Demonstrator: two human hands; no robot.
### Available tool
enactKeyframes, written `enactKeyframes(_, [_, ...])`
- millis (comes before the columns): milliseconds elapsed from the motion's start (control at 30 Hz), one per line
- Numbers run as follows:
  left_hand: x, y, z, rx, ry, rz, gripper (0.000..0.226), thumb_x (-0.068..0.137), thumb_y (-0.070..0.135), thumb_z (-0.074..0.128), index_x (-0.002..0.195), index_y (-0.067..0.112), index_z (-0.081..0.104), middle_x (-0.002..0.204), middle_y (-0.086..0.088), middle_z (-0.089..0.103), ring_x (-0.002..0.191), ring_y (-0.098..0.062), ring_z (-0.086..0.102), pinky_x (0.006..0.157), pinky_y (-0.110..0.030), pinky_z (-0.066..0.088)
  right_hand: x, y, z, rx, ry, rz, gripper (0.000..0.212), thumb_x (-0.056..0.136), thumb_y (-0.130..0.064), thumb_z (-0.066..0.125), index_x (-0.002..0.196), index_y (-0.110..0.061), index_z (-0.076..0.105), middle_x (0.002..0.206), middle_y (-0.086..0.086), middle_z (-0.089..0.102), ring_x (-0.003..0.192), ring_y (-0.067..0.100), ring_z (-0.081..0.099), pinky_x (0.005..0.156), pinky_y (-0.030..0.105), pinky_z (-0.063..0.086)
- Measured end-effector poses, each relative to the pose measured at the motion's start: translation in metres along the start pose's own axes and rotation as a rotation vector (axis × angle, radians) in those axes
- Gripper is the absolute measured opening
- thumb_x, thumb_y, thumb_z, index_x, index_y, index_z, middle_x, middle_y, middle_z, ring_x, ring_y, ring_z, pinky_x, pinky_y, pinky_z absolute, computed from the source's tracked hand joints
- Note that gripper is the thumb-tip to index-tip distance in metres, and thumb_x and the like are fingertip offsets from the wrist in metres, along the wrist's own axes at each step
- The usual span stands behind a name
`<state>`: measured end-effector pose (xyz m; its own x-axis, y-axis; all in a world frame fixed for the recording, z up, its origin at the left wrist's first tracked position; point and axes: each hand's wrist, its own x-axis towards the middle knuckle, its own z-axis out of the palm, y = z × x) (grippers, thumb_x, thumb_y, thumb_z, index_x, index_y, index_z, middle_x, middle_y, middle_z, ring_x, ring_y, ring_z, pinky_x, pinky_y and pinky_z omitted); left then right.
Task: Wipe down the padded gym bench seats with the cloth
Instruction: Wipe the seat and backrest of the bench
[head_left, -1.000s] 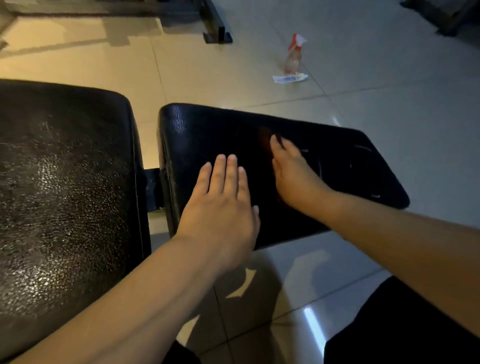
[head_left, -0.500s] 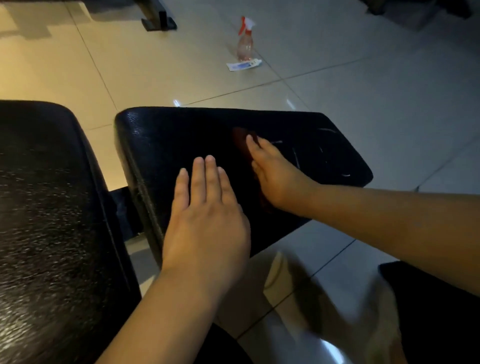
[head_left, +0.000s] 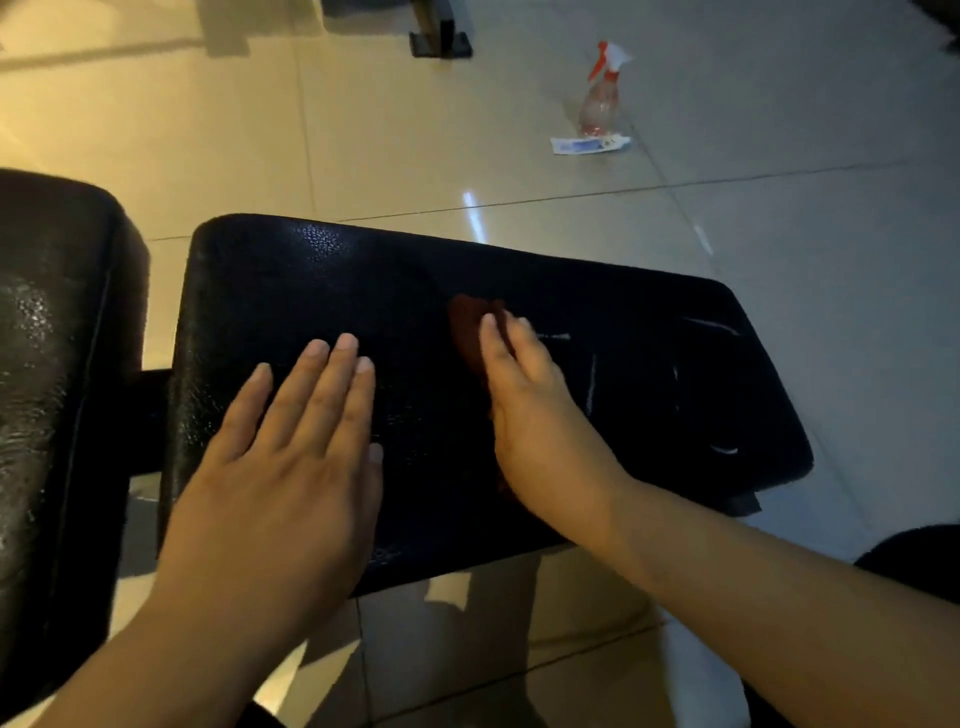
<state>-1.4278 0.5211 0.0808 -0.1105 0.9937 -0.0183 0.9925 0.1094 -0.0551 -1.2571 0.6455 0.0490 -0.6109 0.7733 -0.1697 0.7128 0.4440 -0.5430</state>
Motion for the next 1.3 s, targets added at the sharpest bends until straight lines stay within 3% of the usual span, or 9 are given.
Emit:
enactKeyframes(67, [0.006, 0.009, 0.001, 0.018, 0.008, -0.1, 0.065, 0.1, 0.039, 0.023, 0.155, 0.002, 0.024, 0.163, -0.016, 0.017, 0.153, -0.028, 0.011, 0.122, -0.052, 0.017, -0.014, 0.004, 0.001, -0.039, 0.024, 0.006, 0.092, 0.1, 0.0, 0.049, 0.157, -0.034, -0.015, 0.163, -0.016, -0.021, 0.152, 0.01, -0.02, 0.127, 0.038, 0.004])
enactKeyframes(200, [0.019, 0.021, 0.008, 0.09, 0.015, -0.241, 0.066, 0.102, 0.045, 0.016, 0.157, 0.008, 0.018, 0.164, -0.013, 0.012, 0.153, -0.025, 0.006, 0.123, -0.05, 0.012, -0.035, -0.005, 0.0, -0.064, -0.115, -0.212, 0.093, 0.099, -0.003, 0.048, 0.152, -0.033, -0.021, 0.159, -0.018, -0.032, 0.144, 0.006, -0.033, 0.115, 0.029, -0.015])
enactKeyframes(333, [0.017, 0.027, 0.009, 0.109, -0.005, -0.299, 0.064, 0.103, 0.045, 0.01, 0.158, 0.012, 0.013, 0.165, -0.008, 0.008, 0.153, -0.022, 0.003, 0.124, -0.047, 0.008, -0.001, 0.021, -0.014, -0.077, -0.091, -0.348, 0.076, 0.098, -0.012, 0.039, 0.161, -0.022, -0.003, 0.168, -0.004, -0.01, 0.153, 0.015, -0.017, 0.12, 0.036, -0.003])
enactKeyframes(467, [0.026, 0.053, 0.011, 0.047, 0.028, -0.471, 0.064, 0.101, 0.044, 0.004, 0.159, 0.016, 0.006, 0.166, -0.004, 0.001, 0.153, -0.02, -0.004, 0.124, -0.048, 0.003, -0.016, 0.047, -0.019, -0.049, -0.099, -0.297, 0.08, 0.099, -0.003, 0.041, 0.159, -0.026, -0.006, 0.167, -0.006, -0.012, 0.153, 0.016, -0.017, 0.12, 0.036, -0.003])
enactKeyframes(633, [0.034, 0.062, 0.016, 0.085, 0.035, -0.572, 0.065, 0.101, 0.048, 0.0, 0.159, 0.02, 0.0, 0.167, -0.001, -0.003, 0.153, -0.017, -0.008, 0.124, -0.047, -0.001, -0.016, 0.067, -0.024, -0.133, -0.211, -0.642, 0.079, 0.088, -0.012, 0.028, 0.161, -0.016, -0.001, 0.169, 0.005, -0.008, 0.153, 0.02, -0.014, 0.118, 0.038, -0.002])
enactKeyframes(800, [0.037, 0.061, 0.015, 0.108, -0.02, -0.565, 0.067, 0.099, 0.05, -0.002, 0.159, 0.02, -0.004, 0.167, 0.0, -0.008, 0.152, -0.016, -0.011, 0.124, -0.048, -0.003, 0.002, 0.102, -0.045, -0.151, -0.217, -0.557, 0.077, 0.095, -0.009, 0.036, 0.161, -0.015, -0.002, 0.169, 0.005, -0.01, 0.153, 0.024, -0.013, 0.125, 0.043, 0.01])
enactKeyframes(933, [0.042, 0.065, 0.012, 0.13, -0.039, -0.587, 0.067, 0.1, 0.05, 0.0, 0.159, 0.019, -0.001, 0.167, 0.0, -0.005, 0.153, -0.016, -0.008, 0.124, -0.048, -0.002, -0.008, 0.12, -0.048, -0.336, -0.261, -0.907, 0.075, 0.091, -0.015, 0.03, 0.16, -0.008, 0.002, 0.168, 0.015, -0.003, 0.153, 0.027, -0.01, 0.118, 0.042, -0.006])
enactKeyframes(1133, [0.046, 0.068, 0.009, 0.118, -0.037, -0.596, 0.062, 0.104, 0.045, 0.007, 0.16, 0.017, 0.001, 0.167, -0.002, -0.003, 0.153, -0.017, -0.006, 0.124, -0.047, -0.003, 0.041, 0.092, -0.05, -0.248, -0.267, -0.788, 0.082, 0.103, -0.02, 0.05, 0.161, -0.013, -0.007, 0.168, 0.009, -0.011, 0.155, 0.025, -0.012, 0.112, 0.032, -0.002])
enactKeyframes(1300, [0.045, 0.068, 0.011, 0.127, -0.029, -0.579, 0.063, 0.104, 0.047, 0.004, 0.159, 0.017, 0.0, 0.167, -0.003, -0.003, 0.153, -0.018, -0.006, 0.124, -0.048, -0.003, 0.021, 0.102, -0.046, -0.159, -0.217, -0.678, 0.07, 0.097, -0.018, 0.025, 0.161, -0.009, -0.003, 0.167, 0.014, -0.006, 0.155, 0.03, -0.006, 0.122, 0.038, 0.006])
